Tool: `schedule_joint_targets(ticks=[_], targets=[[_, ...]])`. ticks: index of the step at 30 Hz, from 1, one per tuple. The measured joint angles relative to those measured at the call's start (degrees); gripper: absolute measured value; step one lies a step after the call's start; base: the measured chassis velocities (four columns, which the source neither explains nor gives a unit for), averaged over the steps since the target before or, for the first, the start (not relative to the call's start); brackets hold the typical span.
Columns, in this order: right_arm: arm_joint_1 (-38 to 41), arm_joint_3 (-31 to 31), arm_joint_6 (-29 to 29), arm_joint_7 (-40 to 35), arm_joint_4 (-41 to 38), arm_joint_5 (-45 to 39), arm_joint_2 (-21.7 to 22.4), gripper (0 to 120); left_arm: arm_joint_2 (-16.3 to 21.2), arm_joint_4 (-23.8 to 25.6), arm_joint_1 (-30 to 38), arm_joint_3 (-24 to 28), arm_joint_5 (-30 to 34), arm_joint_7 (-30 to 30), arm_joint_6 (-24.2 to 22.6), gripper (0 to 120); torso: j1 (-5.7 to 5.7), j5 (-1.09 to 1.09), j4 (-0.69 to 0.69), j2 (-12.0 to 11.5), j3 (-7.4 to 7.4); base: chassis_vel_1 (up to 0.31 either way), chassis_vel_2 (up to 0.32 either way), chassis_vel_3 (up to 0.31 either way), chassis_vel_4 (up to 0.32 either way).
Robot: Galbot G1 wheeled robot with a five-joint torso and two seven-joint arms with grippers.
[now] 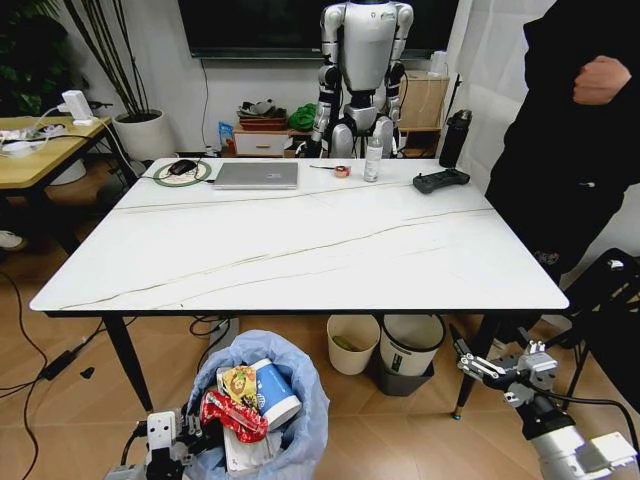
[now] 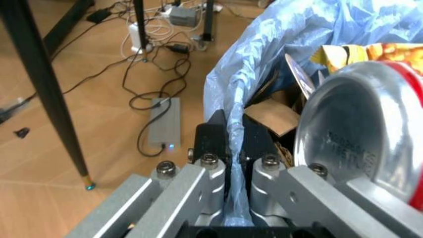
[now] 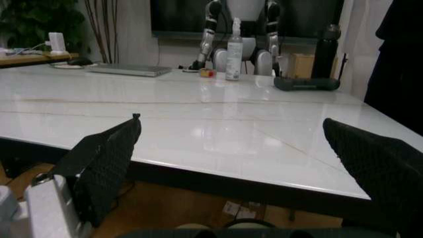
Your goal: Pick up the trash bin and place the trash from the table into it.
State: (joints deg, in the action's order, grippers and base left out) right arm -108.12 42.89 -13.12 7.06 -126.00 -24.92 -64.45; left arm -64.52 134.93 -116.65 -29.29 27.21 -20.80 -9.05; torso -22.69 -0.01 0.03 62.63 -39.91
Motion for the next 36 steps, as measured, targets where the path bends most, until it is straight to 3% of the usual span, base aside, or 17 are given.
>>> schedule_joint_targets(ticks=[7, 22, 31, 36], targets=[[0.2, -0.3, 0.2, 0.0, 0.0, -0.2, 0.1, 100, 1.9, -1.0, 2.2, 0.1, 4.9, -0.3, 1.8, 0, 0.00, 0.00, -0.01, 0.0, 0.00, 0.000, 0.000, 0.000, 0.000], [0.4, -0.6, 0.4, -0.2, 0.0, -0.4, 0.3, 100, 1.7, -1.3, 3.5, 0.8, 8.6, -0.7, 2.7, 0, 0.05, 0.01, -0.01, -0.2, 0.08, 0.000, 0.000, 0.000, 0.000], [0.4, -0.6, 0.5, -0.2, 0.0, -0.4, 0.3, 100, -0.5, -4.8, 5.7, 0.7, 8.8, -0.2, 2.3, 0, 0.87, 0.01, -0.02, -1.9, 1.00, 0.000, 0.000, 0.000, 0.000], [0.4, -0.7, 0.5, -0.2, 0.0, -0.5, 0.3, 100, -5.1, -8.7, 5.4, 1.2, 6.5, 1.1, 2.9, 0, 1.65, 0.00, 0.00, -3.7, 2.01, 0.000, 0.000, 0.000, 0.000]])
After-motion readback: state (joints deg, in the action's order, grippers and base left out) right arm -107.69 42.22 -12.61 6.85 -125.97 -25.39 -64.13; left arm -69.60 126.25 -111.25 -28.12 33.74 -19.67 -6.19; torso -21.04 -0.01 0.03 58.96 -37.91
